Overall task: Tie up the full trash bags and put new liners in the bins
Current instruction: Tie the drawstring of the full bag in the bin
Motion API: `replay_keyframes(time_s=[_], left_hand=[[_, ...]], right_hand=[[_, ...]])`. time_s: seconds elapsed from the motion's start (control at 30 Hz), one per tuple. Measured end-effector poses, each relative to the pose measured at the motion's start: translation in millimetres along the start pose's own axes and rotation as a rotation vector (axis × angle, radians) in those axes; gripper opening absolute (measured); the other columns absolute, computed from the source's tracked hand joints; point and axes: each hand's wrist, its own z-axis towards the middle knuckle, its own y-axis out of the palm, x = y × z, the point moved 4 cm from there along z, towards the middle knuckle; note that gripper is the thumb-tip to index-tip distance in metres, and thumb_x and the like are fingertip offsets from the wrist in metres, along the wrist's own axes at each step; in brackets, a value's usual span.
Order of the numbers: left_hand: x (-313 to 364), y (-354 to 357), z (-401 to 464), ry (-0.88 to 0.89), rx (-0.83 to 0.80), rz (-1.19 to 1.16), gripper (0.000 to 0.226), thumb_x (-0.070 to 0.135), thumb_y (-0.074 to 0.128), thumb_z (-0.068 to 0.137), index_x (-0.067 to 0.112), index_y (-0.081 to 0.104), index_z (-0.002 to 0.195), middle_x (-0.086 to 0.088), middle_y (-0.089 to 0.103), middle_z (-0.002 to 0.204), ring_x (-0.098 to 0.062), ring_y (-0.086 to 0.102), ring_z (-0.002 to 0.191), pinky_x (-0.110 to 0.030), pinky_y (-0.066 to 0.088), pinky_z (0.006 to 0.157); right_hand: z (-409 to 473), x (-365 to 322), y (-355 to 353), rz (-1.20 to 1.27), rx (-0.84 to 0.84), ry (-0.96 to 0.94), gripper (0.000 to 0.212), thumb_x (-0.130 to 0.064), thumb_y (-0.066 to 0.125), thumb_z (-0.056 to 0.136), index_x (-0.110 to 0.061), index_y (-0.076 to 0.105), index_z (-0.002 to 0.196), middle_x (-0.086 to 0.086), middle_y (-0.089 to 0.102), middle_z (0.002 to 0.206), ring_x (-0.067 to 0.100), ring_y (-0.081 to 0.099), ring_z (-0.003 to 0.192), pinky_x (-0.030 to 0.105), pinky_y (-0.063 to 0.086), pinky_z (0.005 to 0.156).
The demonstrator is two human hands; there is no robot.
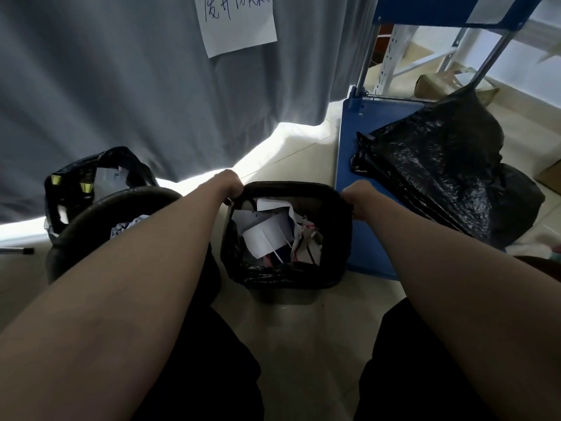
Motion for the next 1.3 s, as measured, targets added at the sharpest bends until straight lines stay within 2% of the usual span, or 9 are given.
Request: replay_keyframes(time_s=[0.13, 0.27, 0.57, 0.67, 0.8, 0.97, 1.07, 1.13, 1.3], left_hand=[[2, 5, -2, 0.001, -0.061, -0.096, 0.018, 0.002, 0.047, 0.092, 0.003, 0.053, 0.076, -0.009, 0.061, 0.083, -0.023, 0.065, 0.074, -0.016, 0.037, 0.03], [3, 9, -1, 0.005, -0.073, -0.153, 0.025, 0.001, 0.049, 0.092, -0.01, 0.059, 0.112, -0.018, 0.065, 0.112, -0.032, 0.067, 0.101, -0.031, 0.051, 0.068], [3, 6, -3, 0.037, -0.063, -0.152, 0.019, 0.016, 0.041, 0.1, 0.004, 0.054, 0.093, -0.01, 0.058, 0.1, -0.023, 0.058, 0.083, -0.024, 0.035, 0.046], [2, 7, 0, 0.024, -0.033, -0.194, 0.029, 0.031, 0.043, 0.102, 0.006, 0.053, 0.091, -0.01, 0.056, 0.097, -0.019, 0.053, 0.068, -0.028, 0.034, 0.051], [1, 7, 7, 0.002, -0.017, -0.265, 0.039, 0.027, 0.054, 0.098, -0.006, 0.06, 0.118, -0.015, 0.06, 0.106, -0.027, 0.056, 0.091, -0.033, 0.042, 0.075], [7, 3, -2, -0.006, 0.004, -0.086, 0.048, 0.033, 0.054, 0.098, -0.008, 0.06, 0.121, -0.014, 0.057, 0.095, -0.027, 0.053, 0.072, -0.025, 0.034, 0.05], [8, 4, 4, 0.083, 0.109, -0.038, 0.046, 0.033, 0.059, 0.094, 0.002, 0.059, 0.127, -0.02, 0.059, 0.122, -0.036, 0.057, 0.111, -0.031, 0.049, 0.081], [10, 4, 3, 0.219, 0.219, 0.072, 0.042, 0.034, 0.061, 0.092, 0.021, 0.057, 0.132, -0.008, 0.049, 0.138, -0.029, 0.047, 0.127, -0.041, 0.038, 0.105], [38, 6, -8, 0.594, 0.448, 0.465, 0.032, 0.036, 0.065, 0.087, 0.03, 0.065, 0.118, 0.0, 0.056, 0.121, -0.021, 0.052, 0.115, -0.037, 0.036, 0.096]], right_hand=[[-9, -15, -5, 0.051, 0.189, -0.128, 0.026, -0.022, 0.071, 0.086, -0.001, 0.057, 0.092, 0.011, 0.053, 0.091, 0.024, 0.053, 0.086, 0.033, 0.049, 0.074], [-23, -30, 7, -0.053, 0.125, -0.315, 0.024, -0.018, 0.072, 0.082, 0.0, 0.073, 0.099, 0.016, 0.069, 0.097, 0.027, 0.065, 0.094, 0.034, 0.054, 0.08], [-39, -52, 5, -0.074, 0.146, -0.475, 0.019, -0.007, 0.066, 0.081, -0.016, 0.054, 0.069, 0.007, 0.062, 0.086, 0.02, 0.059, 0.083, 0.028, 0.048, 0.068], [-47, -56, 7, -0.187, 0.081, -0.561, 0.015, 0.001, 0.058, 0.08, -0.013, 0.058, 0.075, 0.008, 0.063, 0.087, 0.022, 0.059, 0.083, 0.032, 0.051, 0.071], [-48, -45, 7, -0.43, -0.003, -0.55, 0.014, 0.0, 0.048, 0.083, -0.003, 0.062, 0.083, 0.016, 0.065, 0.094, 0.03, 0.061, 0.089, 0.038, 0.055, 0.079], [-47, -36, 6, -0.679, -0.056, -0.422, 0.009, -0.012, 0.05, 0.087, -0.004, 0.053, 0.09, 0.01, 0.054, 0.092, 0.028, 0.055, 0.086, 0.036, 0.05, 0.079], [-56, -34, 11, -0.88, -0.122, -0.359, 0.014, -0.007, 0.054, 0.08, -0.007, 0.042, 0.073, 0.007, 0.044, 0.077, 0.028, 0.05, 0.08, 0.038, 0.047, 0.078], [-61, -35, 14, -0.921, -0.142, -0.363, 0.02, -0.004, 0.058, 0.076, -0.01, 0.04, 0.068, 0.006, 0.041, 0.071, 0.025, 0.047, 0.071, 0.037, 0.045, 0.076], [-69, -46, 7, -0.84, -0.039, -0.42, 0.016, -0.008, 0.054, 0.08, -0.013, 0.043, 0.091, 0.003, 0.037, 0.075, 0.025, 0.046, 0.076, 0.038, 0.041, 0.074]])
